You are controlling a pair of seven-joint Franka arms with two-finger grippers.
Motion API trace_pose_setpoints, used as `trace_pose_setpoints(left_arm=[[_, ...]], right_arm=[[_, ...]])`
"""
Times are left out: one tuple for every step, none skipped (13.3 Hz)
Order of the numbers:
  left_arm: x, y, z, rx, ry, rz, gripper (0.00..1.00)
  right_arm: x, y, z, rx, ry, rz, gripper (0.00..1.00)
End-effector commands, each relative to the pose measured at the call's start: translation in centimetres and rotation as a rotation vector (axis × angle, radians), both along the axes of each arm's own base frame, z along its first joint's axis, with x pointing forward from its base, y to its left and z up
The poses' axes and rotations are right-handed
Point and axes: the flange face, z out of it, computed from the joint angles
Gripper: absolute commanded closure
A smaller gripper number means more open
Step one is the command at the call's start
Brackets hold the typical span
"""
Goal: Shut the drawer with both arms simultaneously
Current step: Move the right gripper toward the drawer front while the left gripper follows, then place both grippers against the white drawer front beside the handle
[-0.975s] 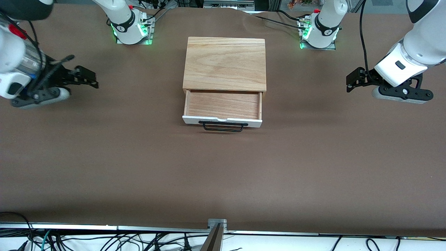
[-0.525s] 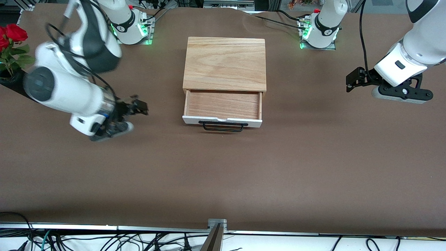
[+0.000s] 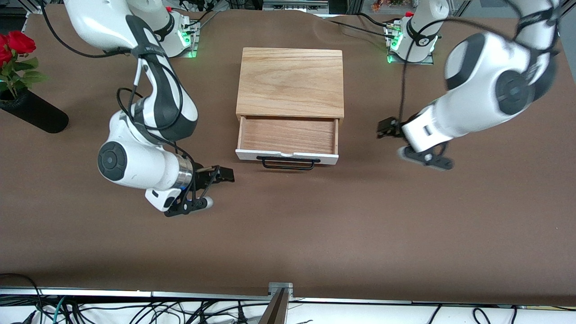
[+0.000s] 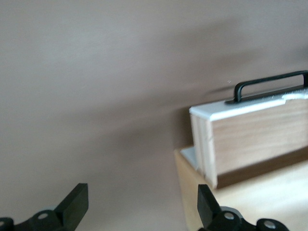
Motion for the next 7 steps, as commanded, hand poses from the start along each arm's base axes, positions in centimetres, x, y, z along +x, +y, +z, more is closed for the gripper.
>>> trace_pose_setpoints(left_arm=[[1.3, -5.9, -3.7, -0.086, -0.028, 0.002, 0.00], [1.9, -6.8, -5.7, -0.139, -0.031, 0.028, 0.00], [1.9, -8.4, -7.4, -0.186, -0.021, 0.050, 0.00], [2.0, -9.4, -7.9, -0.224, -0.025, 0.074, 0.00], [2.1, -9.8, -8.4, -0.252, -0.027, 0.096, 0.00], [2.0, -10.5, -9.2, -0.272, -0.018, 0.113, 0.00], [1.9, -11.3, -10.3, -0.281, -0.015, 0.120, 0.00]], right_arm=[[-0.1, 2.8, -1.2, 0.046, 0.025, -0.066, 0.00], [-0.6, 3.4, -2.0, 0.048, 0.058, -0.094, 0.00], [-1.4, 4.4, -2.8, 0.046, 0.083, -0.095, 0.00], [-2.2, 5.4, -3.5, 0.044, 0.104, -0.086, 0.00], [-2.6, 5.6, -4.1, 0.039, 0.117, -0.082, 0.00], [-2.9, 5.5, -4.4, 0.033, 0.134, -0.079, 0.00], [-3.3, 5.5, -5.3, 0.024, 0.152, -0.079, 0.00]])
